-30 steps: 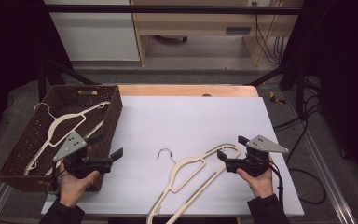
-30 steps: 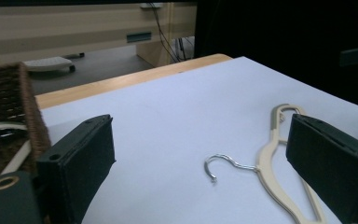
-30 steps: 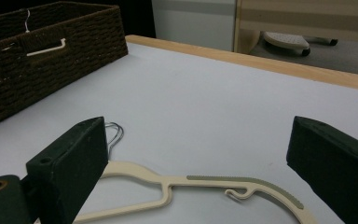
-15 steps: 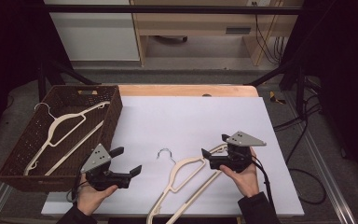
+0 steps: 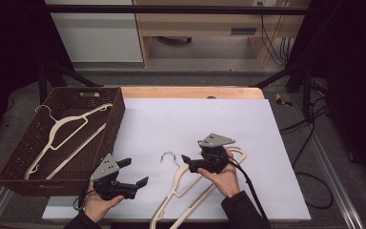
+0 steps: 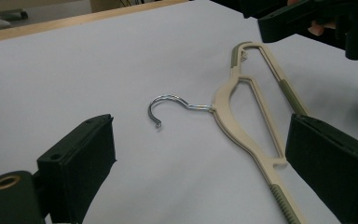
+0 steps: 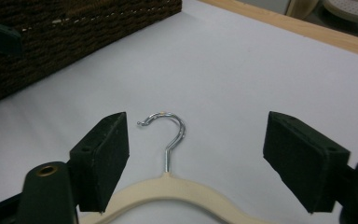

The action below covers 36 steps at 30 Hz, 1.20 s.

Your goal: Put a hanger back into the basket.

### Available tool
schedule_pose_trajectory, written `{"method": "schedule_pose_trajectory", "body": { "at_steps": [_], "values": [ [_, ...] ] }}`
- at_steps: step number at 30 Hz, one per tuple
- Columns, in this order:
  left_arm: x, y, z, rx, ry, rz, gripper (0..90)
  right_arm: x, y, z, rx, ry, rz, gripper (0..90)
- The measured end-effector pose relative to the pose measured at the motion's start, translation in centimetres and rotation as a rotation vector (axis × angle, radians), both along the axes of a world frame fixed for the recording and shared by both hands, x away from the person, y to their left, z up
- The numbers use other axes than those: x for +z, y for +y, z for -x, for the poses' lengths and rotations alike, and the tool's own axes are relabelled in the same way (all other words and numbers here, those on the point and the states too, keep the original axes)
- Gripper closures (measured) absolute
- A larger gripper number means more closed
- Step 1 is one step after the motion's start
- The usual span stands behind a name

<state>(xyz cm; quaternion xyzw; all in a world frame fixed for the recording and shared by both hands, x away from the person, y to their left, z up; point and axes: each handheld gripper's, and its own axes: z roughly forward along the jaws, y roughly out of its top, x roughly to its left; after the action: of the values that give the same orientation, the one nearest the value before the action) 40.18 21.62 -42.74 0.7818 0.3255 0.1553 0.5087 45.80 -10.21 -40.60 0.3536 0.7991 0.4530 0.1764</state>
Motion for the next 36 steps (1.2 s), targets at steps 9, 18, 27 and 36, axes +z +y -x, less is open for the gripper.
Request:
{"method": "schedule_pose_trajectory", "body": {
  "at_steps": [9,18,27,36],
  "values": [
    [-0.7,0.0,-0.2,-0.01,0.016,-0.006,7.9,-2.3,3.1,-1.6,0.018,0.075,0.057,35.9],
    [-0.7,0.1,-0.1,-0.013,0.016,-0.001,8.0,-4.7,4.3,-2.9,0.022,0.128,0.131,49.6],
    [-0.7,0.0,-0.1,-0.01,0.025,-0.002,8.2,-6.0,4.9,-3.5,0.044,0.198,0.16,70.5],
    [-0.8,-0.1,-0.2,-0.014,0.032,-0.009,8.4,-6.7,5.3,-3.6,0.05,0.229,0.174,87.7]
  ]
}}
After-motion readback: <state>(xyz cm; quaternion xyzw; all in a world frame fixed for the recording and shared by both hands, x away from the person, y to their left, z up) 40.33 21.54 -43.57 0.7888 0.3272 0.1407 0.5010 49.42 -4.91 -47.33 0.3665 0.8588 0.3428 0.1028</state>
